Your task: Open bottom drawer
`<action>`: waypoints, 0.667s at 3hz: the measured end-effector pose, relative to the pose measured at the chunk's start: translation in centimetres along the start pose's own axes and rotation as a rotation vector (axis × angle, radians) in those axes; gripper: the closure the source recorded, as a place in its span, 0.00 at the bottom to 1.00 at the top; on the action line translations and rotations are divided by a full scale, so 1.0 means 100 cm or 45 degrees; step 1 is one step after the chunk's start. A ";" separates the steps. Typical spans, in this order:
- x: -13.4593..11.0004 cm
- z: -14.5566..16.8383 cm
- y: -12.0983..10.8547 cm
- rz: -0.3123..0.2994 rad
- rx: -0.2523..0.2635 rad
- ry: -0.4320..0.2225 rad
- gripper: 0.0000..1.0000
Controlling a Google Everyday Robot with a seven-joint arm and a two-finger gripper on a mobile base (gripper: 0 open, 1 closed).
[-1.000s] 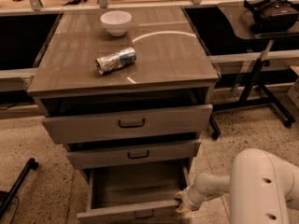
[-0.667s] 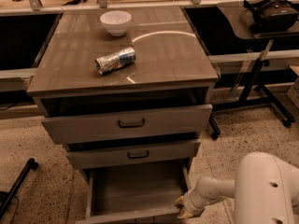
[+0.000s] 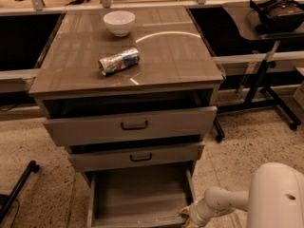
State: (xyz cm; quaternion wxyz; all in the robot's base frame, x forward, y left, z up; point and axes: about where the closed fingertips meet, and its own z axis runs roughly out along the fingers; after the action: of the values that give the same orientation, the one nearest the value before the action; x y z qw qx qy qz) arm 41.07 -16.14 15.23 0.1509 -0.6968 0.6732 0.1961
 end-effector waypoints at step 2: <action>0.000 0.000 0.000 0.000 0.000 0.000 0.55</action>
Offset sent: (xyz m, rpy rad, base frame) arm 0.0000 0.0000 0.0002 0.0000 0.0000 0.0000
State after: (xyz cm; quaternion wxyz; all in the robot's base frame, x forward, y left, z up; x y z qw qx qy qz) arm 41.07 -16.14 15.24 0.1509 -0.6968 0.6732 0.1961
